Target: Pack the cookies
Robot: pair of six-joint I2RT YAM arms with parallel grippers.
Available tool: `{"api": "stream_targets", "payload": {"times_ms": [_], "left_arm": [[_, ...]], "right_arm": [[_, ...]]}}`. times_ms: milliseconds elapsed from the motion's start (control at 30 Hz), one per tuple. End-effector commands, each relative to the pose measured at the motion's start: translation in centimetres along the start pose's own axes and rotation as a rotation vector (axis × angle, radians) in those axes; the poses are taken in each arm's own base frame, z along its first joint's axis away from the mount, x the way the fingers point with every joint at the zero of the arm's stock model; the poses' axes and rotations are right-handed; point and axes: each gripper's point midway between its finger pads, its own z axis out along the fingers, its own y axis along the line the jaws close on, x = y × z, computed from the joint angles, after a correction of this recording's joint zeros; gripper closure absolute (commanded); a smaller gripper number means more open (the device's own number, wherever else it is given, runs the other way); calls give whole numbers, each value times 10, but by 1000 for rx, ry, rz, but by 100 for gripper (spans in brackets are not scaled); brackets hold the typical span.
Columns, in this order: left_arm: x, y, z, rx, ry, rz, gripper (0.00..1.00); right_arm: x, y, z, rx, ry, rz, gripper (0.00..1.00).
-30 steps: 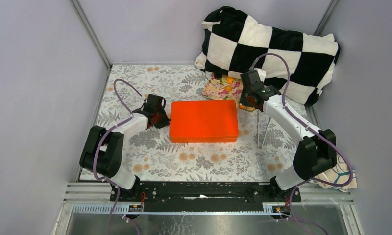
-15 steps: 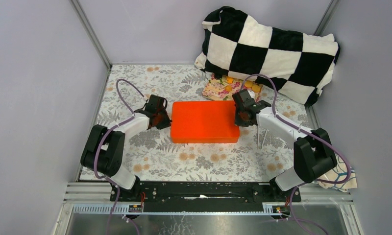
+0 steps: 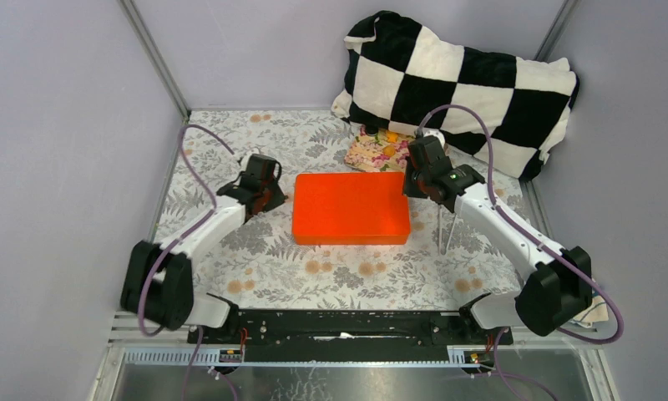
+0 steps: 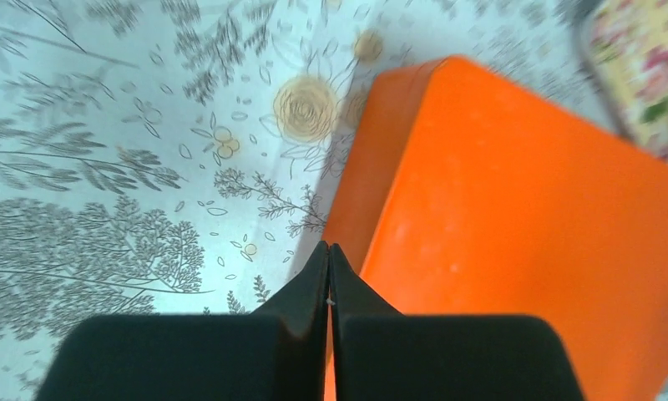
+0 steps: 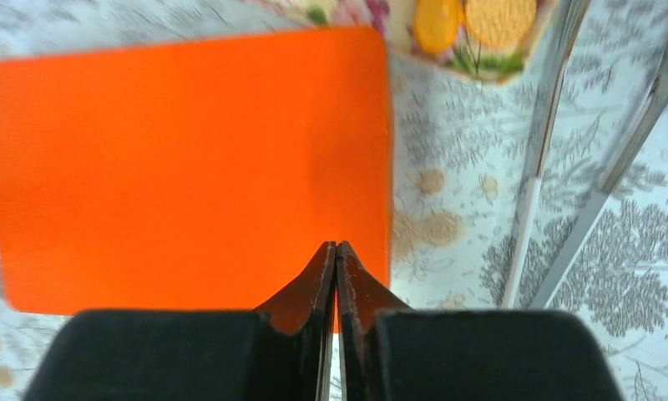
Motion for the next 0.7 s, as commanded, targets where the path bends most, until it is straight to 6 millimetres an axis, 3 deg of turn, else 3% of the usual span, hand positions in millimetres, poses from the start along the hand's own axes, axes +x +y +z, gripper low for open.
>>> {"api": "stream_targets", "payload": {"times_ms": [0,133,233,533,667], "left_arm": [[-43,-7,-50,8,-186,18,100],[-58,-16,-86,64,-272,17,95],[-63,-15,-101,79,-304,8,88],[-61,-13,-104,79,-302,7,84],[-61,-13,-103,74,-302,12,84]], "right_arm": [[-54,18,-41,-86,-178,-11,90],[-71,17,-59,-101,-254,-14,75],[-73,15,-66,-99,-276,-10,69],[-65,-5,-62,-10,-263,-29,66],[-65,-9,-67,-3,-283,-29,38]]}}
